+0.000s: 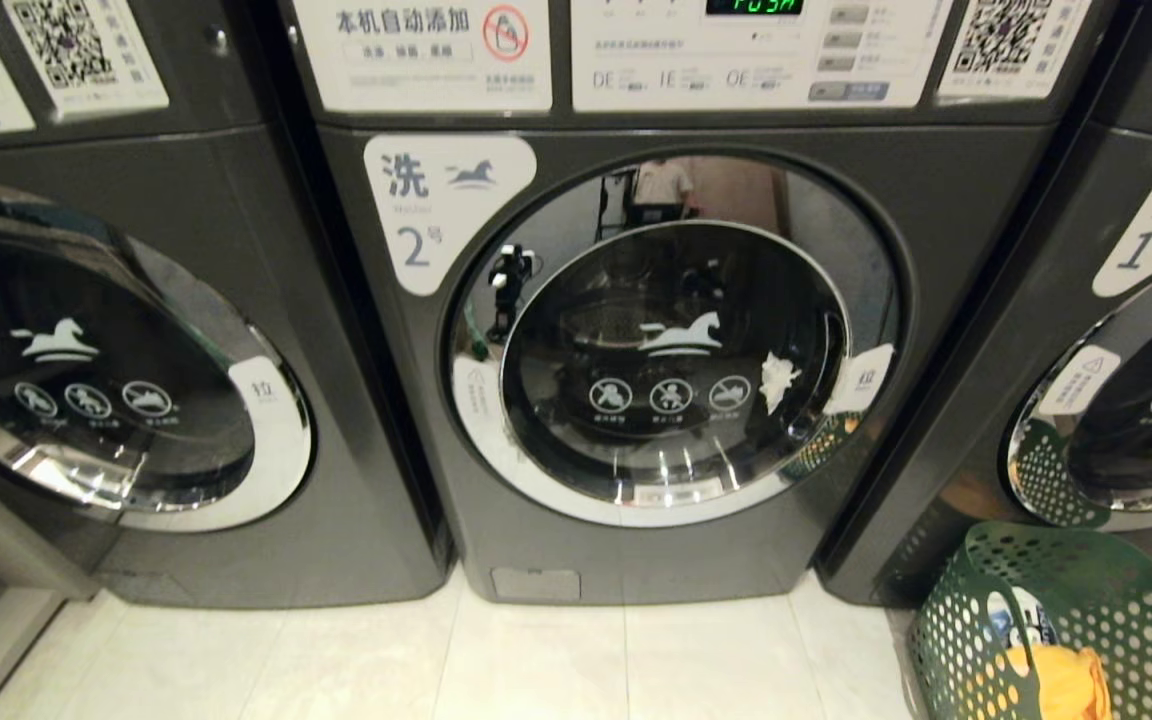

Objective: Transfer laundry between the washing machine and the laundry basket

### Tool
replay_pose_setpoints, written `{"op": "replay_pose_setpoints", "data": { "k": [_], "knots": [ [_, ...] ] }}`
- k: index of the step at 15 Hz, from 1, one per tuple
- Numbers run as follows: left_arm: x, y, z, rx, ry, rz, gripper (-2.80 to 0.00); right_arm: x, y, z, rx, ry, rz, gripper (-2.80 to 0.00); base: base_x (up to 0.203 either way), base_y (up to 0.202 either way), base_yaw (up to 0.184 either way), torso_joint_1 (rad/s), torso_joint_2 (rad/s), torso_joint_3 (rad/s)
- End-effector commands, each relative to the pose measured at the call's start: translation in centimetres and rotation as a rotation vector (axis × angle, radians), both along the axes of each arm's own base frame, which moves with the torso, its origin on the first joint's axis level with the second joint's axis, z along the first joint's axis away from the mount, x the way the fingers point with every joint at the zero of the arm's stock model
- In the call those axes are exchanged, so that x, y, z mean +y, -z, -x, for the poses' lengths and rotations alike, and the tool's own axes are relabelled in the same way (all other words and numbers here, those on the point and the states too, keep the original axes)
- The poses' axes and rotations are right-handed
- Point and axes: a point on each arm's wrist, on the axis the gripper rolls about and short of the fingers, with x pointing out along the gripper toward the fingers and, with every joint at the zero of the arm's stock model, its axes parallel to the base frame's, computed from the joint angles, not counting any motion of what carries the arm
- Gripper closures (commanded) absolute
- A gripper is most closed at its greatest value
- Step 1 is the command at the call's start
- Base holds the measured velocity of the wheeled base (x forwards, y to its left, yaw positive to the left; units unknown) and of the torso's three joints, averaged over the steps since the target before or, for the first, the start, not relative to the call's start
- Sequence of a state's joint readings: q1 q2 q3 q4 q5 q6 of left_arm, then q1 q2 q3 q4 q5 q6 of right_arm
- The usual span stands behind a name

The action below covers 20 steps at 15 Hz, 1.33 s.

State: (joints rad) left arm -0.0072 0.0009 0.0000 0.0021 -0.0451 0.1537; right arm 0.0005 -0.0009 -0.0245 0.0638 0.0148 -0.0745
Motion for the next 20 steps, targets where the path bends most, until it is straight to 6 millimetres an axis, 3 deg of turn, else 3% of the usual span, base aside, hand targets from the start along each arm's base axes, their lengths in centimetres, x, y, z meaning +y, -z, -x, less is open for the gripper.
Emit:
{"op": "replay_pose_setpoints", "data": {
  "k": [1, 6, 20],
  "knots": [
    [0.02, -0.05, 0.03, -0.005, -0.011, 0.011, 0.00, -0.01, 0.00, -0.02, 0.003, 0.000, 0.001, 0.00, 0.062, 0.000, -0.007, 0.008, 0.00, 0.002],
    [0.09, 0.00, 0.01, 0.000, -0.042, 0.091, 0.00, -0.01, -0.02, -0.02, 0.002, 0.000, -0.012, 0.00, 0.000, 0.000, 0.000, 0.000, 0.00, 0.000],
    [0.08, 0.00, 0.02, 0.000, -0.039, 0.085, 0.00, -0.01, -0.01, -0.03, 0.000, 0.003, -0.019, 0.00, 0.000, 0.000, 0.000, 0.001, -0.02, -0.017]
  ]
}}
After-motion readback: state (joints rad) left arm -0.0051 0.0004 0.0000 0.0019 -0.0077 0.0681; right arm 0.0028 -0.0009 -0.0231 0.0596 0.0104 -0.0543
